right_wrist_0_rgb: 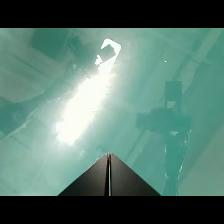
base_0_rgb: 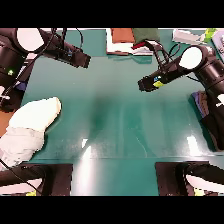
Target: Fold the shirts.
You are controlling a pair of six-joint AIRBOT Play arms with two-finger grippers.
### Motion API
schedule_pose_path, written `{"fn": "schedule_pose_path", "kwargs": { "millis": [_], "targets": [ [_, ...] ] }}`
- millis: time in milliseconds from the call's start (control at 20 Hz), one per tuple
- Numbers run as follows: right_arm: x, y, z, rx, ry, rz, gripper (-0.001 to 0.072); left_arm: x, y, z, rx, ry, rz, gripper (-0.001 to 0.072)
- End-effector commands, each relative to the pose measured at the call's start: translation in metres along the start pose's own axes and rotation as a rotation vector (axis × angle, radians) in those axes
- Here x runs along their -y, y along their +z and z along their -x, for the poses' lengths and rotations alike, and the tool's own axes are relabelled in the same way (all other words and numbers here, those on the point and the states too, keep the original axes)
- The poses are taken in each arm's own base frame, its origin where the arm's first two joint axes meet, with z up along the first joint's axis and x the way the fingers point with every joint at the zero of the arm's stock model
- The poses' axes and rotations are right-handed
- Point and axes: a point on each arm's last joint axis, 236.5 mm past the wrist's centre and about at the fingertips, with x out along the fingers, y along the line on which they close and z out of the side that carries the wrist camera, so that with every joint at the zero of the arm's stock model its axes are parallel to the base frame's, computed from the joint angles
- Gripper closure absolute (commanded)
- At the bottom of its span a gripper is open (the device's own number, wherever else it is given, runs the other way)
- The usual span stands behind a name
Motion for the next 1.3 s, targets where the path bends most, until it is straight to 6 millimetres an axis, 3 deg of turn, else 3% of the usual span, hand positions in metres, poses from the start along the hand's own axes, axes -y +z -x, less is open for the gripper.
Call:
{"fn": "schedule_pose_path", "kwargs": {
  "millis": [0, 550, 650, 750, 900, 1050, 1100, 1200, 1250],
  "targets": [
    [-0.001, 0.000, 0.000, 0.000, 0.001, 0.001, 0.0692, 0.000, 0.000, 0.000, 0.000, 0.000, 0.000, 0.0681],
    [-0.001, 0.000, 0.000, -0.003, 0.002, 0.001, 0.0692, 0.000, 0.001, 0.000, 0.002, -0.001, 0.002, 0.0681],
    [-0.001, -0.001, 0.000, -0.003, 0.001, 0.001, 0.0692, -0.002, 0.016, 0.001, 0.068, 0.007, -0.018, 0.0681],
    [-0.001, 0.000, 0.000, -0.003, 0.001, 0.001, 0.0692, -0.041, 0.001, 0.006, 0.004, 0.125, -0.029, 0.0681],
    [-0.001, -0.001, 0.000, -0.007, 0.001, 0.001, 0.0692, -0.133, -0.068, 0.027, -0.250, 0.308, 0.135, 0.0680],
    [-0.001, -0.002, 0.000, -0.010, 0.001, 0.001, 0.0692, -0.191, -0.134, 0.041, -0.432, 0.377, 0.295, 0.0679],
    [-0.001, -0.002, 0.000, -0.010, 0.001, 0.001, 0.0692, -0.201, -0.157, 0.042, -0.490, 0.387, 0.336, 0.0634],
    [-0.001, -0.002, 0.000, -0.010, 0.001, 0.001, 0.0692, -0.211, -0.194, 0.036, -0.557, 0.396, 0.392, 0.0007],
    [-0.001, -0.002, 0.000, -0.010, 0.001, 0.001, 0.0692, -0.213, -0.212, 0.031, -0.578, 0.399, 0.409, 0.0040]
  ]
}}
